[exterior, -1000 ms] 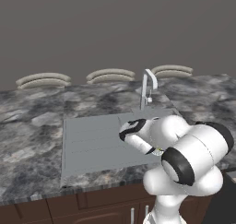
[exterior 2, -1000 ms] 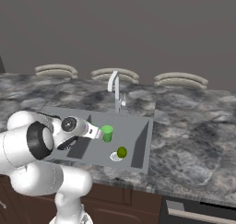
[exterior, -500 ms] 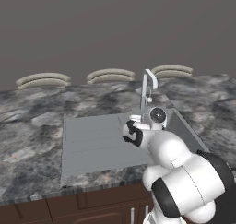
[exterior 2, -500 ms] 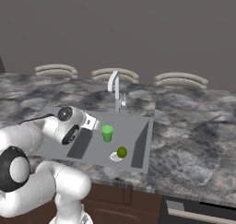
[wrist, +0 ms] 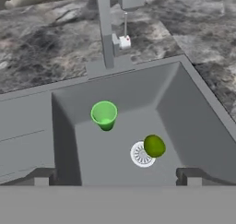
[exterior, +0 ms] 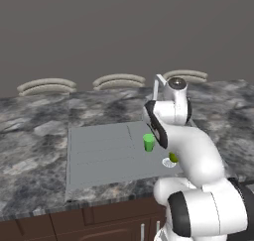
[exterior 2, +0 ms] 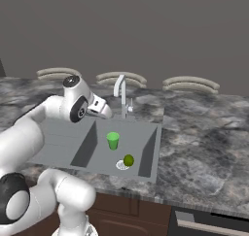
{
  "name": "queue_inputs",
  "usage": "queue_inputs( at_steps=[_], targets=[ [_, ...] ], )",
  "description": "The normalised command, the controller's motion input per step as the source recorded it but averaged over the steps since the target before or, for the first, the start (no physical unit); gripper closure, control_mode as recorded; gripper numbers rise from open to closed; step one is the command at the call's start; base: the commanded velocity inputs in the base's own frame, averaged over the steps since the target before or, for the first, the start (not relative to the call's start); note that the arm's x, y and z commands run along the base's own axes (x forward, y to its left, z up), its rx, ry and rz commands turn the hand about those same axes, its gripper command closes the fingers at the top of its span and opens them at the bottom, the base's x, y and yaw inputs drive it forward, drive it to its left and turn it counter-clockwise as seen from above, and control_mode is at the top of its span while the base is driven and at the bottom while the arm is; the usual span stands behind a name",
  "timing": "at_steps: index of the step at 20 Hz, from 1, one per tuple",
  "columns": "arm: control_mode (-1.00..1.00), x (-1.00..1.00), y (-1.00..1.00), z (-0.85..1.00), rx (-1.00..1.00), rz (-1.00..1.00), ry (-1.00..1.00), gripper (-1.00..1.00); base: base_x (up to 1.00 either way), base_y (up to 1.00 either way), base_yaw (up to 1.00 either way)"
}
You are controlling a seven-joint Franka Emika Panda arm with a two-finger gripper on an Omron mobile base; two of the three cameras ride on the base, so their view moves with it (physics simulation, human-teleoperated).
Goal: Pick the cup and saucepan and place them in the sink. Then turn on the water.
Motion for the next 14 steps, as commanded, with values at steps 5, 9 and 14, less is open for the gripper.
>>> queue_inputs(
  at_steps=[5,9,14],
  targets=[
    [-1.0,-0.55,-0.09,0.32,0.0,0.0,0.2,-1.0,0.0,0.0,0.0],
    [-1.0,-0.75,0.0,0.02,0.0,0.0,0.09,-1.0,0.0,0.0,0.0],
    [-1.0,-0.83,0.0,0.0,0.0,0.0,0.0,-1.0,0.0,0.0,0.0]
  ],
)
